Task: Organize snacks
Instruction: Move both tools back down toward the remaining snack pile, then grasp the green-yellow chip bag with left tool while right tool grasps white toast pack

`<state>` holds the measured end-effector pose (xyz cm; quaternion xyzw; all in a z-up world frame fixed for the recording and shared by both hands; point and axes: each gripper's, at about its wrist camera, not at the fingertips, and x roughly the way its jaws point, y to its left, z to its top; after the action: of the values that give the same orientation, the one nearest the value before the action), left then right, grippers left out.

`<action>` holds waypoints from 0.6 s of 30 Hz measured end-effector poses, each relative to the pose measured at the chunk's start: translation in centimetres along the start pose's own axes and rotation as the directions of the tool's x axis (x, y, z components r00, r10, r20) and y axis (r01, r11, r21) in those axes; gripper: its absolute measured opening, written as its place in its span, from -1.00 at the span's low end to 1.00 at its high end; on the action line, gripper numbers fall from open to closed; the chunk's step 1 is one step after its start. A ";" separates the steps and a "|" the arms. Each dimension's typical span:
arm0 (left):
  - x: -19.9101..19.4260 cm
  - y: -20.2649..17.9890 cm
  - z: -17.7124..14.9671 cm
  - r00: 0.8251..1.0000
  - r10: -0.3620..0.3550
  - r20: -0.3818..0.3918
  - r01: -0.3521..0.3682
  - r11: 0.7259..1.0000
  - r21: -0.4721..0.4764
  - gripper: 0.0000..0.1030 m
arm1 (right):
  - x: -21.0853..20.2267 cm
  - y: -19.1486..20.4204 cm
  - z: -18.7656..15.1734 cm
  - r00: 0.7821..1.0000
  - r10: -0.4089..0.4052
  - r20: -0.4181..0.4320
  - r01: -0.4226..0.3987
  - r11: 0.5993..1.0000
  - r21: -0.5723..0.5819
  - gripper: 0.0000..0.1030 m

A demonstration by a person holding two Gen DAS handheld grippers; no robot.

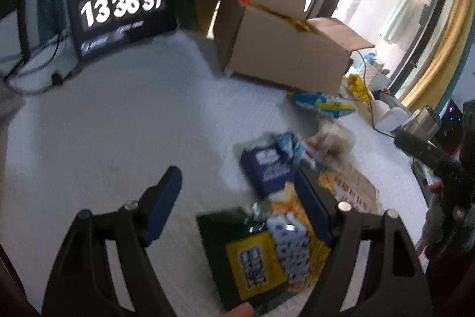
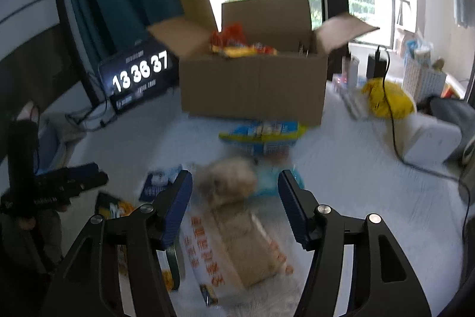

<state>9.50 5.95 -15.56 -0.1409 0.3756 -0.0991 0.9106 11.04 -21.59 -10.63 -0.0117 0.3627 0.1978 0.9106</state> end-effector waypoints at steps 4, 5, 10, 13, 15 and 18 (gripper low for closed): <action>0.3 0.4 -2.0 0.999 -0.008 -0.048 0.007 1.000 -0.024 0.55 | 1.5 0.3 -2.2 0.997 -0.001 -0.071 0.000 1.000 -0.020 0.26; 0.5 0.4 -2.4 0.998 -0.005 -0.061 0.003 1.000 -0.019 0.60 | 1.8 0.4 -2.7 0.997 0.000 -0.083 -0.003 1.000 -0.025 0.32; 0.9 -0.3 -4.0 0.991 -0.074 -0.112 0.072 0.997 -0.027 0.83 | 2.9 0.6 -4.3 0.991 -0.006 -0.137 -0.002 0.998 -0.058 0.53; 1.0 -1.5 -4.4 0.984 -0.130 -0.118 0.130 0.991 -0.010 0.85 | 3.5 0.7 -4.9 0.987 -0.004 -0.161 -0.008 0.997 -0.077 0.64; 1.4 -2.1 -4.5 0.980 -0.148 -0.132 0.149 0.989 -0.002 0.85 | 4.0 0.7 -5.3 0.983 0.001 -0.181 -0.015 0.997 -0.073 0.65; 2.0 -2.9 -4.5 0.973 -0.172 -0.152 0.173 0.985 -0.005 0.86 | 4.7 0.8 -5.9 0.983 -0.005 -0.186 -0.012 0.996 -0.091 0.80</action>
<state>7.48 1.87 -18.99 -0.1613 0.4298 -0.1899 0.8679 9.98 -20.21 -18.00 -0.0711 0.4368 0.2138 0.8709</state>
